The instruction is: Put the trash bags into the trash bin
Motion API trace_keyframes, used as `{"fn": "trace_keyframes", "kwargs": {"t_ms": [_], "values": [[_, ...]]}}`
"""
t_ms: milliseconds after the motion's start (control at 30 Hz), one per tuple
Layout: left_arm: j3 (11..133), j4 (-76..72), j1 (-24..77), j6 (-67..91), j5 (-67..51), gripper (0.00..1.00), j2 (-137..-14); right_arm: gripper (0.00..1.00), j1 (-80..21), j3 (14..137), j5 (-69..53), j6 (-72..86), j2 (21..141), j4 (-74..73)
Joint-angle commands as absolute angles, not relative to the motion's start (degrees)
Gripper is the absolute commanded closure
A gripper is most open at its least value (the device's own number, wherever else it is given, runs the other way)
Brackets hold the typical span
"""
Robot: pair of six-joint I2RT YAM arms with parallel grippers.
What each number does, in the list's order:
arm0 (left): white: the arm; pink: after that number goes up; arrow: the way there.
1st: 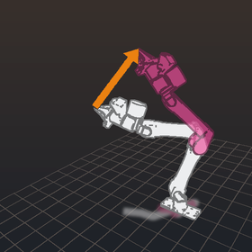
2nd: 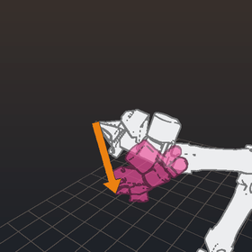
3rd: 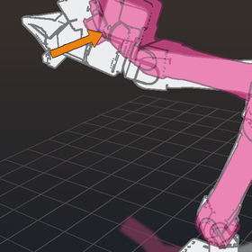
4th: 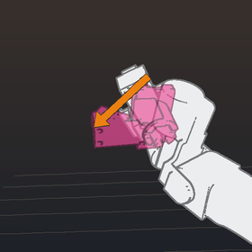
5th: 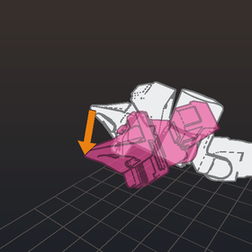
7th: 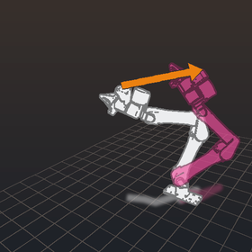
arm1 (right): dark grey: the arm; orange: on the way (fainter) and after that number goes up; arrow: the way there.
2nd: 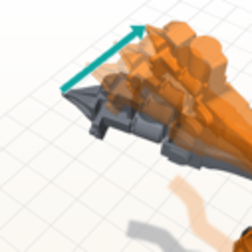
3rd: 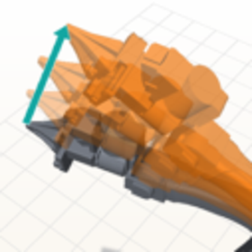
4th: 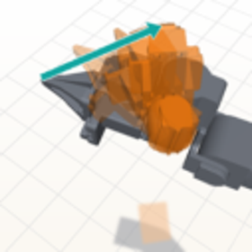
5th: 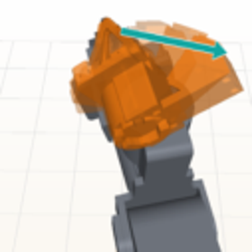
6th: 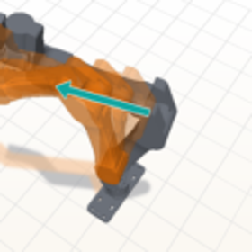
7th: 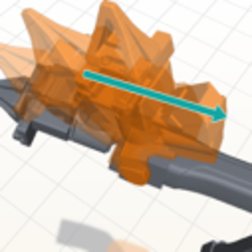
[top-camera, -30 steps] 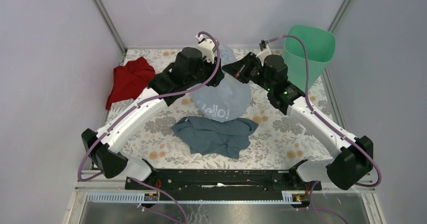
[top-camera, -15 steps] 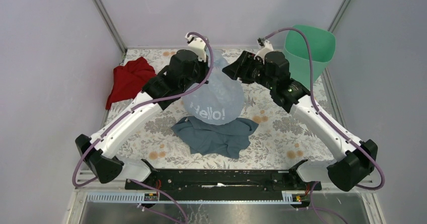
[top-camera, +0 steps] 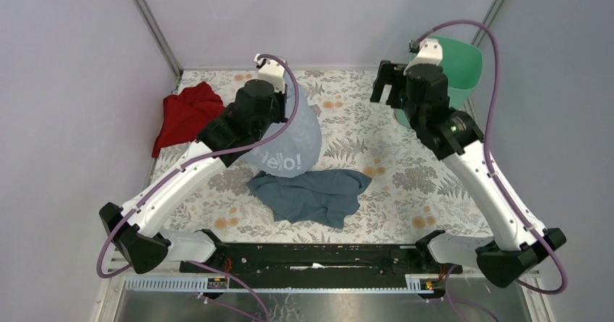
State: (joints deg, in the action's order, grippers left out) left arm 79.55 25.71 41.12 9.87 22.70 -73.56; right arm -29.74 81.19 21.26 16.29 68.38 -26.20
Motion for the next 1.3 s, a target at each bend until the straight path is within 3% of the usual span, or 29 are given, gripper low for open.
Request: {"fn": "trace_keyframes", "kwargs": {"t_ms": [0,167,500,733,867,1267], "values": [[77.73,20.84,40.83,8.81,23.39,1.0,-70.69,0.01,-27.06,90.68,35.12,7.56,75.94,-32.44],[75.15,19.55,40.78,9.05,23.14,1.0,-69.11,0.01,-22.53,95.63,37.17,0.48,82.77,-30.05],[73.6,18.57,39.93,9.82,19.49,1.0,-68.1,0.05,-14.7,112.15,28.4,-11.67,101.06,-36.03],[73.26,18.53,39.47,9.76,18.53,1.0,-68.03,0.15,-11.01,124.52,17.93,-12.18,111.03,-45.08],[72.8,18.06,39.46,9.66,18.1,1.0,-68.87,0.24,-9.38,125.29,15.84,-12.66,113.8,-46.02],[73.66,18.14,38.84,11.22,14.22,1.0,-71.03,0.29,-9.29,127.08,16.7,-9.72,119.69,-47.42]]}}
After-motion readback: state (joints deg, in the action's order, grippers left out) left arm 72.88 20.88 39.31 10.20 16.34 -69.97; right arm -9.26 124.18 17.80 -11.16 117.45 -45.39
